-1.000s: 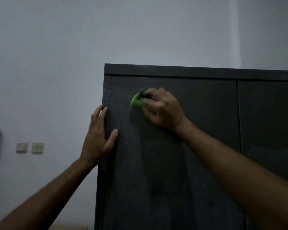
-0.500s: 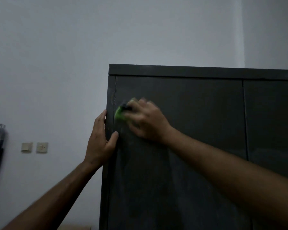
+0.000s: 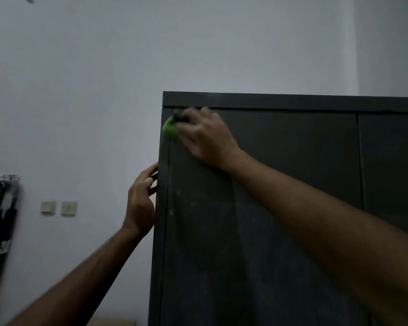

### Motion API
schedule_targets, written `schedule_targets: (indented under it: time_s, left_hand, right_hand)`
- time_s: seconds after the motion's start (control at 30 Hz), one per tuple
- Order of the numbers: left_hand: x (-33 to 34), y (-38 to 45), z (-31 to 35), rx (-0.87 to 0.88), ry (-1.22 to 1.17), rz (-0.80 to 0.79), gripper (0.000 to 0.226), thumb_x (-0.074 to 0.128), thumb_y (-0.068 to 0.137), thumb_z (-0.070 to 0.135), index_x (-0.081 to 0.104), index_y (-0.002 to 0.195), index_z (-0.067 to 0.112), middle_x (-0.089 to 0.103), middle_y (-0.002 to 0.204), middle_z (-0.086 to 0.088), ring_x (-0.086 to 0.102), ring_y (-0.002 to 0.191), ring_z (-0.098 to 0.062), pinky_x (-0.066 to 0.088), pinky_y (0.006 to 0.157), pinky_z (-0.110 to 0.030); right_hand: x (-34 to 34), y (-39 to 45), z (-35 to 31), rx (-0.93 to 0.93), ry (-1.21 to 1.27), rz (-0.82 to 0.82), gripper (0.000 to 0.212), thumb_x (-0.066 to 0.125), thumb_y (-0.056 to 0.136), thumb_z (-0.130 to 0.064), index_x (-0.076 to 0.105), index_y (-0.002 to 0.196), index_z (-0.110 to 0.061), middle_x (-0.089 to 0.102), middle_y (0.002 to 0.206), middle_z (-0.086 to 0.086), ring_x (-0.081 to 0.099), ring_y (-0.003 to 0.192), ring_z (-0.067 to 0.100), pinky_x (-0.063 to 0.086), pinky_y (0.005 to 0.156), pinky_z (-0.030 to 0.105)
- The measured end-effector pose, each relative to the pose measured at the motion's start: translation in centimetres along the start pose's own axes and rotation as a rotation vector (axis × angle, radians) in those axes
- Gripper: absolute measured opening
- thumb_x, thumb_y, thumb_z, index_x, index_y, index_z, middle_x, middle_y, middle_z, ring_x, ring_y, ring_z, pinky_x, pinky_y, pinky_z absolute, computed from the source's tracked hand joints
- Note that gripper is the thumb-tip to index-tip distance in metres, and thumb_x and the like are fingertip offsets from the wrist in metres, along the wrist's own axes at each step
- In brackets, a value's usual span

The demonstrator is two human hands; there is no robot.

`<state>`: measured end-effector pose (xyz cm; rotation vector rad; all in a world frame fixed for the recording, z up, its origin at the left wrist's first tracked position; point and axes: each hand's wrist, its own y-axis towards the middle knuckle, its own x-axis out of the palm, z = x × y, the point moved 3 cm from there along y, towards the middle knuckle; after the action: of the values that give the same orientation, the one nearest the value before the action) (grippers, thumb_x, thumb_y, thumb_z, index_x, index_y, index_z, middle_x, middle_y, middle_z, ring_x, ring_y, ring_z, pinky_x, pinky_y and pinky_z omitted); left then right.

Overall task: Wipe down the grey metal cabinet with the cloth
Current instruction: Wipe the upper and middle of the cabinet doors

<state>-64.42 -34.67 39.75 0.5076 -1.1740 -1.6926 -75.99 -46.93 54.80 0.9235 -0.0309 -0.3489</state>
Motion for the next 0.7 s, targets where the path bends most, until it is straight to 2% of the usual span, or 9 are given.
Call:
schedule_targets:
  time_s: [0.07,0.2,0.23,0.37,0.4,0.53,0.57,0.67,0.7]
  left_hand:
    - [0.0,0.1,-0.3,-0.035,-0.036,0.011,0.053,0.021,0.108,0.019,0.059,0.144,0.009,0.066,0.142,-0.004,0.061,0.133,-0.02,0.053,0.104,-0.039]
    - [-0.2,0.3,0.0,-0.203,-0.203,0.039,0.06,0.012,0.11,0.024,0.068,0.127,0.013,0.078,0.119,0.003,0.065,0.126,-0.021,0.055,0.091,-0.026]
    - [-0.4,0.4,0.0,-0.238,-0.23,0.048,0.061,0.011,0.11,0.027,0.067,0.128,0.012,0.077,0.121,0.0,0.064,0.126,-0.021,0.054,0.091,-0.026]
    - [-0.5,0.5,0.4,-0.259,-0.211,0.022,0.063,0.011,0.108,0.027,0.064,0.136,0.009,0.07,0.138,-0.007,0.064,0.13,-0.02,0.052,0.096,-0.03]
    - [-0.5,0.4,0.4,-0.257,-0.205,0.021,0.061,0.011,0.109,0.027,0.065,0.134,0.012,0.071,0.136,-0.005,0.065,0.129,-0.019,0.054,0.093,-0.027]
    - [-0.4,0.2,0.7,-0.247,-0.172,-0.01,0.058,0.012,0.11,0.028,0.068,0.126,0.023,0.075,0.126,0.005,0.069,0.121,-0.013,0.057,0.085,-0.019]
    - [-0.3,0.1,0.8,-0.245,-0.169,-0.013,0.058,0.013,0.109,0.029,0.068,0.126,0.024,0.075,0.127,0.006,0.068,0.122,-0.012,0.057,0.086,-0.02]
    - [-0.2,0.0,0.9,-0.23,-0.155,-0.009,0.058,0.015,0.108,0.03,0.065,0.133,0.018,0.071,0.136,0.001,0.063,0.131,-0.016,0.054,0.101,-0.03]
    - [-0.2,-0.1,0.9,-0.231,-0.153,-0.014,0.059,0.014,0.109,0.029,0.062,0.14,0.014,0.068,0.14,-0.003,0.061,0.135,-0.02,0.052,0.108,-0.036]
  right_hand:
    - [0.4,-0.4,-0.8,0.191,0.023,0.049,0.038,0.054,0.097,-0.032,0.064,0.133,-0.027,0.055,0.138,0.009,0.052,0.109,0.032,0.049,0.085,0.047]
    - [1.8,-3.9,-4.7,-0.464,0.042,-0.222,0.045,0.054,0.095,-0.037,0.059,0.139,-0.03,0.054,0.142,0.007,0.052,0.112,0.027,0.046,0.083,0.04]
    - [1.5,-3.3,-3.7,-0.494,0.007,-0.226,0.044,0.055,0.095,-0.036,0.06,0.138,-0.029,0.055,0.141,0.008,0.054,0.111,0.028,0.047,0.083,0.04]
    - [0.5,-2.1,-1.5,0.143,0.069,0.008,0.042,0.059,0.091,-0.028,0.065,0.132,-0.026,0.057,0.135,0.01,0.053,0.104,0.033,0.049,0.081,0.045]
    - [1.1,-3.3,-2.8,0.101,0.078,0.011,0.042,0.059,0.091,-0.028,0.064,0.133,-0.027,0.056,0.136,0.01,0.053,0.105,0.032,0.048,0.08,0.043]
    - [2.0,-8.0,-6.2,-0.538,0.069,-0.217,0.042,0.06,0.094,-0.037,0.063,0.135,-0.027,0.056,0.138,0.01,0.054,0.105,0.027,0.046,0.079,0.037]
    - [1.8,-7.4,-5.1,-0.473,0.04,-0.198,0.041,0.059,0.094,-0.035,0.063,0.134,-0.026,0.057,0.137,0.01,0.054,0.105,0.027,0.046,0.08,0.038]
    - [1.3,-6.9,-4.0,0.119,0.103,-0.021,0.041,0.059,0.092,-0.028,0.064,0.132,-0.024,0.056,0.136,0.011,0.052,0.102,0.031,0.048,0.079,0.044]
    - [1.6,-7.7,-5.2,0.157,0.114,0.003,0.041,0.061,0.09,-0.027,0.065,0.131,-0.024,0.056,0.136,0.011,0.052,0.101,0.031,0.047,0.078,0.044]
